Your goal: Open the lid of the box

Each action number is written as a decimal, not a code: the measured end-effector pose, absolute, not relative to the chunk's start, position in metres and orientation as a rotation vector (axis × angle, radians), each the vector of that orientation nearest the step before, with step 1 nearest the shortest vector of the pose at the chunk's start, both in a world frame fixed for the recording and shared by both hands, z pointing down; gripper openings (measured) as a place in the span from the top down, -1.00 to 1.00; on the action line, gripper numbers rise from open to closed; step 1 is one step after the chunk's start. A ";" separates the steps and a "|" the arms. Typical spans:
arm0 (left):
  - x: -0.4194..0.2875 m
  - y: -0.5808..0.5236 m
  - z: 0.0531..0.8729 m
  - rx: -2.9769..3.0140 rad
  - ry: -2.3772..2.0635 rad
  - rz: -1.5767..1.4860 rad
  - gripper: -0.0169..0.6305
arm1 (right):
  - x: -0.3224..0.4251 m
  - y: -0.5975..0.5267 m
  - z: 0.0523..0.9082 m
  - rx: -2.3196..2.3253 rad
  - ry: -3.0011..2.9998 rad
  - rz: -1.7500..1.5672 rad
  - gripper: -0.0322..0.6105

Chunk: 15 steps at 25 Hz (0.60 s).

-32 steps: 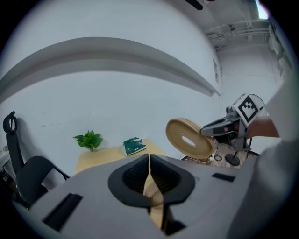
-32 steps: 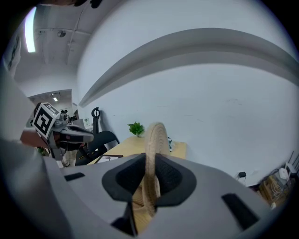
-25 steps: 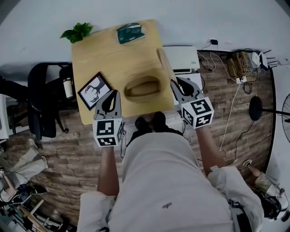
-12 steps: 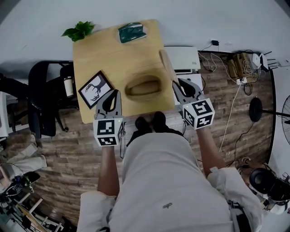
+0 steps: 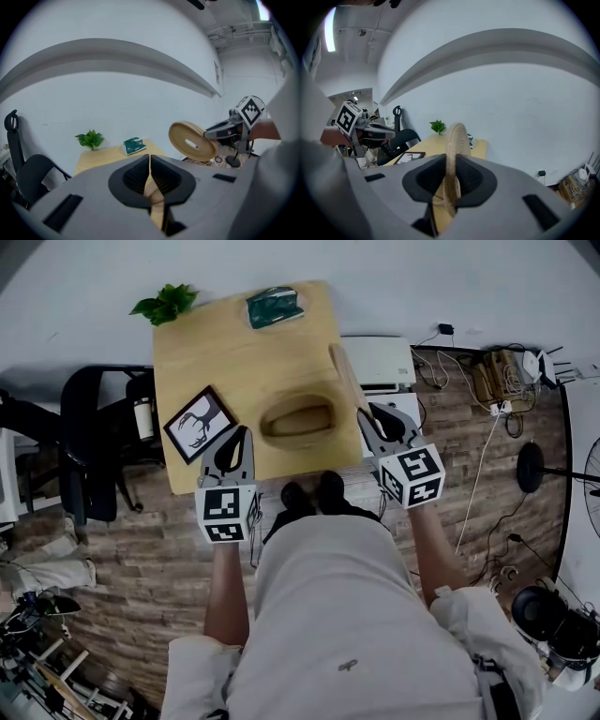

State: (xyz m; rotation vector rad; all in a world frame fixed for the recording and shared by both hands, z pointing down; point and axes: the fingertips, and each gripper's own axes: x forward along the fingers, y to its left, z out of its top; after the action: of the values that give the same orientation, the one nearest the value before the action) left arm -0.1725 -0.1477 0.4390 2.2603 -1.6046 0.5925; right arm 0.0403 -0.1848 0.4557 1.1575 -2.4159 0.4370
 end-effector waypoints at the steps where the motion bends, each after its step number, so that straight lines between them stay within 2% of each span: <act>1: -0.172 -0.147 0.439 2.261 -1.604 0.592 0.92 | 0.040 -0.184 0.456 1.156 -2.416 0.438 0.69; 15: -0.170 -0.148 0.437 2.267 -1.599 0.595 0.92 | 0.043 -0.182 0.453 1.154 -2.410 0.434 0.69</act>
State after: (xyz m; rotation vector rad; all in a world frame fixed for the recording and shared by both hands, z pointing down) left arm -0.1704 -0.1480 0.4371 2.2669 -1.5988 0.5953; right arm 0.0433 -0.1824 0.4534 1.1538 -2.4102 0.4343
